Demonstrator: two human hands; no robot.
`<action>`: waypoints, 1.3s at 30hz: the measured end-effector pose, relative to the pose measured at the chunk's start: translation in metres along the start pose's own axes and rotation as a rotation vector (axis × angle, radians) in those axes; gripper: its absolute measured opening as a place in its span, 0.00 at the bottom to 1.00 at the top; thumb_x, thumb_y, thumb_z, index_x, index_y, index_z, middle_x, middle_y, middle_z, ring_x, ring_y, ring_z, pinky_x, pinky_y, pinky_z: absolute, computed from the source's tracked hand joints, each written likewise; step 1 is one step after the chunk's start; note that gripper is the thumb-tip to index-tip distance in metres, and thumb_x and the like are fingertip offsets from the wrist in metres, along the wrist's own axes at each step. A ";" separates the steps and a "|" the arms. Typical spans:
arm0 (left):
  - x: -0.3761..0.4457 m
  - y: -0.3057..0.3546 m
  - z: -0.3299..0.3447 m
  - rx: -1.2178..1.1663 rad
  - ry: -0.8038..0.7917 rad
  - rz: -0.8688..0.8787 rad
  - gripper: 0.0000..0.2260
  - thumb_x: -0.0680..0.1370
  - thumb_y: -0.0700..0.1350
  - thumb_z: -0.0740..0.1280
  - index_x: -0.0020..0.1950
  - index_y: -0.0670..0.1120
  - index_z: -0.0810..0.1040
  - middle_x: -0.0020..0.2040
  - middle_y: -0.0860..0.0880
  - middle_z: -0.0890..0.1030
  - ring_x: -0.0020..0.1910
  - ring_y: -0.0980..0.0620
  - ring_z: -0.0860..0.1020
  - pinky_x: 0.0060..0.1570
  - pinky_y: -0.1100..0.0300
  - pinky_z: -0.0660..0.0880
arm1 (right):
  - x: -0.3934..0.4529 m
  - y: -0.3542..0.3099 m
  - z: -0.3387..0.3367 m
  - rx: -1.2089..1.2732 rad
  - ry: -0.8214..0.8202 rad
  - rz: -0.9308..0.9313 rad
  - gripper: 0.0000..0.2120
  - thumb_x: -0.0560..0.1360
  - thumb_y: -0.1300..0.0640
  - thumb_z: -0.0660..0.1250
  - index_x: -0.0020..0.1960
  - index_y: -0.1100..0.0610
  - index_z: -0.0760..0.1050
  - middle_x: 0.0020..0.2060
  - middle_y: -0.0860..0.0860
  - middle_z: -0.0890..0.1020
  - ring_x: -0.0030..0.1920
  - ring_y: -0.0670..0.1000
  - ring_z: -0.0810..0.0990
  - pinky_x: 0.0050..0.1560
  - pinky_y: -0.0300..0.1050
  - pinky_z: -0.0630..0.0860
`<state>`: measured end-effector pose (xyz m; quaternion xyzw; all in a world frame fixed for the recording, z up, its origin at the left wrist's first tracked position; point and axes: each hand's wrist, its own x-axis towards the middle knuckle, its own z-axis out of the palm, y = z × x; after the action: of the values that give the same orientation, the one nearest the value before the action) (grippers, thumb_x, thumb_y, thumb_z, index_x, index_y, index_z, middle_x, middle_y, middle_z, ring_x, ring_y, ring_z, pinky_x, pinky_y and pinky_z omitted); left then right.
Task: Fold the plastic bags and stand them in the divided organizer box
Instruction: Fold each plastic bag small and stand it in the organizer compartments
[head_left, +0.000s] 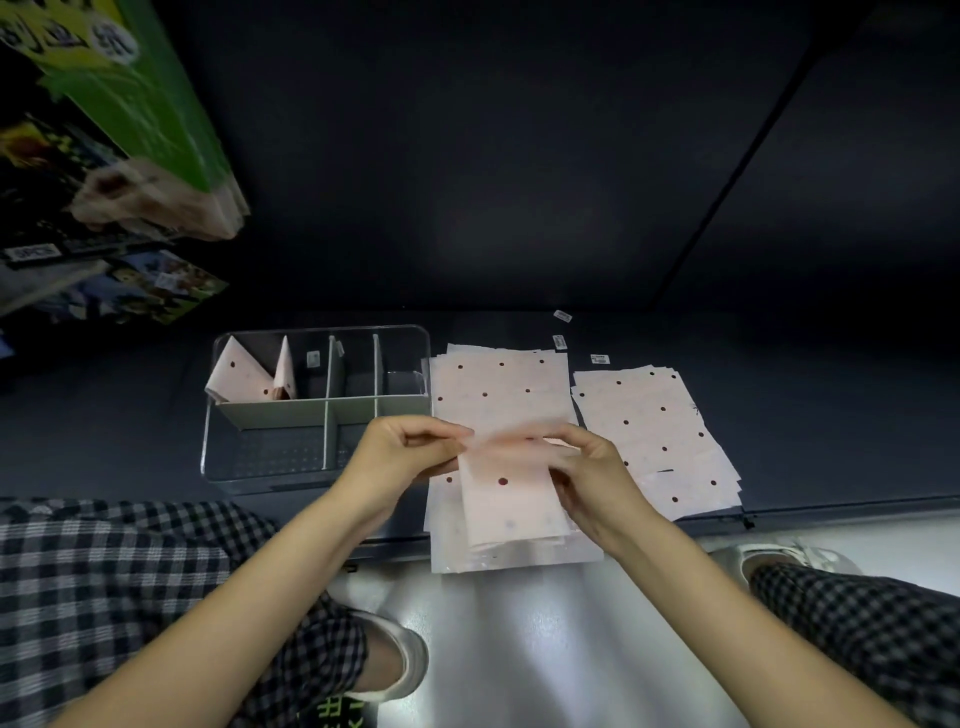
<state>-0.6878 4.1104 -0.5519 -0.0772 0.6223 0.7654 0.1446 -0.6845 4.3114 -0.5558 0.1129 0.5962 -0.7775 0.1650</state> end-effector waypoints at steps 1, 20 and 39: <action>0.000 0.002 -0.002 -0.026 -0.018 -0.010 0.15 0.74 0.29 0.65 0.36 0.45 0.85 0.38 0.47 0.85 0.37 0.55 0.82 0.38 0.66 0.79 | -0.001 -0.001 0.002 -0.012 -0.005 -0.027 0.13 0.69 0.72 0.66 0.41 0.56 0.83 0.35 0.54 0.82 0.33 0.50 0.78 0.33 0.38 0.76; -0.003 -0.006 0.004 -0.187 -0.008 -0.294 0.09 0.73 0.44 0.70 0.46 0.40 0.83 0.45 0.41 0.85 0.41 0.48 0.84 0.39 0.59 0.81 | -0.002 -0.006 0.017 -0.361 -0.011 -0.251 0.14 0.74 0.73 0.61 0.38 0.60 0.79 0.31 0.46 0.81 0.33 0.44 0.78 0.35 0.36 0.76; 0.007 0.040 -0.043 0.478 -0.100 0.146 0.03 0.72 0.40 0.72 0.44 0.47 0.84 0.39 0.51 0.85 0.39 0.56 0.83 0.39 0.62 0.80 | 0.030 -0.050 0.055 -0.904 -0.328 -0.242 0.12 0.76 0.55 0.67 0.35 0.52 0.82 0.28 0.43 0.80 0.31 0.41 0.78 0.32 0.28 0.71</action>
<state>-0.7094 4.0615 -0.5258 0.0424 0.7815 0.6080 0.1336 -0.7304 4.2666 -0.5075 -0.1639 0.8487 -0.4622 0.1978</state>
